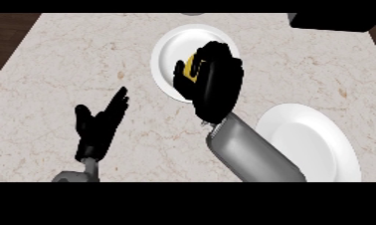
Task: Pick the lemon from the plate and place it in the plate
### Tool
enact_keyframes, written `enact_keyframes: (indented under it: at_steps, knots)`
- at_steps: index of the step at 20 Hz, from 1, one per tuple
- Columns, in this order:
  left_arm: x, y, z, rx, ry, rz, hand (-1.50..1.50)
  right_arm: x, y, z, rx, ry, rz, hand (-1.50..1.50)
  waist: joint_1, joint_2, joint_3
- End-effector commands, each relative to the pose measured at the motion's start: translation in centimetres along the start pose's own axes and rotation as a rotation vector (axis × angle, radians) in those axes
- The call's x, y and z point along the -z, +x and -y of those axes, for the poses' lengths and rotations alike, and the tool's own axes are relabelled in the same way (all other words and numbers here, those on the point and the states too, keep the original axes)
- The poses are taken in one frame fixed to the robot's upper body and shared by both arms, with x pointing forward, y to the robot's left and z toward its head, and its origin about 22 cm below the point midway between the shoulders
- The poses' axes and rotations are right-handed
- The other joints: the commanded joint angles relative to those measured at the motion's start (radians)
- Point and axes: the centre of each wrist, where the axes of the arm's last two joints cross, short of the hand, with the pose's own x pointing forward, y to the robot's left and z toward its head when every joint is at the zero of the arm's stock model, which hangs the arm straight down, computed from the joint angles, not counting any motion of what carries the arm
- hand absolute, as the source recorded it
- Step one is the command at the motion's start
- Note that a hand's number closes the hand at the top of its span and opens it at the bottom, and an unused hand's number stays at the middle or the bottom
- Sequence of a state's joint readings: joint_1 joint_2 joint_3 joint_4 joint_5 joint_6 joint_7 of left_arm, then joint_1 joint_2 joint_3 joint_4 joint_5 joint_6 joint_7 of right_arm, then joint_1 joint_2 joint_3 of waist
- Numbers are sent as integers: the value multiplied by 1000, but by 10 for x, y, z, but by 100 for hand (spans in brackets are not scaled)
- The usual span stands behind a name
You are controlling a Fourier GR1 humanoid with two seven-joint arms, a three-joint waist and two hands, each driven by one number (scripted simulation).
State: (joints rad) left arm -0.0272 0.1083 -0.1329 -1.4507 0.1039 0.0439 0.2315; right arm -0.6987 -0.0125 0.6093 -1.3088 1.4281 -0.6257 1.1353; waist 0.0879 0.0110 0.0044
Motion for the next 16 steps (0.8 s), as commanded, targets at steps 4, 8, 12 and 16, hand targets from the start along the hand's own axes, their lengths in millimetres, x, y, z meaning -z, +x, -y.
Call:
enact_keyframes:
  at_steps: [4,8,12,16]
  knots:
    - [2,-8,3,-12,12,-25,0,23,-24,-29,86,-114,-241,150,-10,13,-3]
    - [1,2,-5,-8,3,-2,0,43,-33,-41,82,-139,-255,150,-12,10,-3]
    - [10,-4,5,-6,10,-17,0,57,-45,-55,80,-158,-263,150,-11,18,-4]
    - [4,0,-2,14,10,-3,0,55,-76,-69,-86,47,-485,-150,11,24,-3]
